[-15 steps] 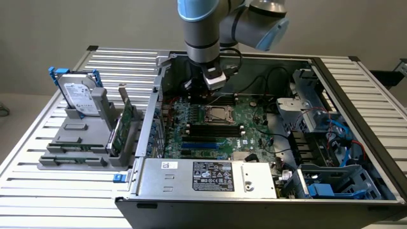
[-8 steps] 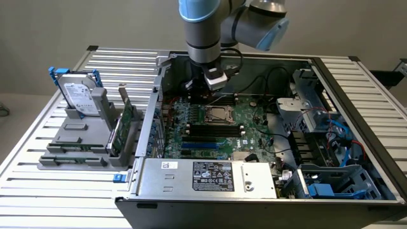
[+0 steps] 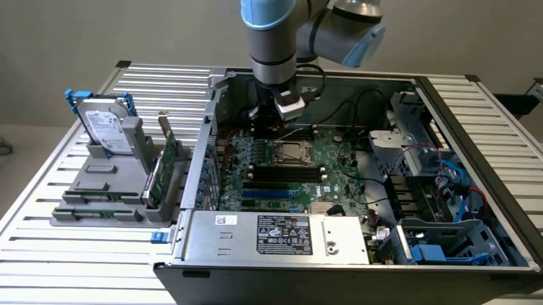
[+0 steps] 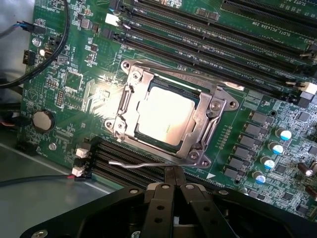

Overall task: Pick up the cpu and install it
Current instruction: 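Close the cpu cover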

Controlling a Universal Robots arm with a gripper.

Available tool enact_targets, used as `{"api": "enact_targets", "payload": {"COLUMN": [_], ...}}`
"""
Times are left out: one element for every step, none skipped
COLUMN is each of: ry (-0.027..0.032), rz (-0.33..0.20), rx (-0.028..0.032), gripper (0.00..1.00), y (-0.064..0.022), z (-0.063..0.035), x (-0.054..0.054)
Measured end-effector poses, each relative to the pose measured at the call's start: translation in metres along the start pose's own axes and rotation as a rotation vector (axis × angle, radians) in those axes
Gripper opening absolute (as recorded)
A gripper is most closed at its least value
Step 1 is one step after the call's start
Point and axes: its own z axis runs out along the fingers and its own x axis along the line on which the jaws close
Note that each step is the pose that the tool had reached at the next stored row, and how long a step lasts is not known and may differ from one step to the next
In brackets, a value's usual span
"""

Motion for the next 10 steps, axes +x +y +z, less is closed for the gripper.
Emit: {"api": "enact_targets", "payload": {"ry": [0.0000, 0.0000, 0.0000, -0.0001, -0.0001, 0.0000, -0.0001, -0.0002, -0.0001, -0.0001], "rz": [0.000, 0.000, 0.000, 0.000, -0.001, -0.001, -0.001, -0.001, 0.000, 0.000], "rx": [0.0000, 0.0001, 0.0001, 0.0000, 0.0001, 0.0001, 0.0001, 0.0000, 0.0000, 0.0001], "gripper": [0.11, 0.11, 0.11, 0.11, 0.11, 0.11, 0.11, 0.11, 0.11, 0.11], "y": [0.0001, 0.0002, 0.0003, 0.0005, 0.0006, 0.0007, 0.0008, 0.0009, 0.0009, 0.0010], "z": [0.0001, 0.0001, 0.0002, 0.0002, 0.0003, 0.0004, 0.0005, 0.0007, 0.0009, 0.0012], "x": [0.0003, 0.0006, 0.0009, 0.0013, 0.0016, 0.0019, 0.0021, 0.0023, 0.0024, 0.0025]}}
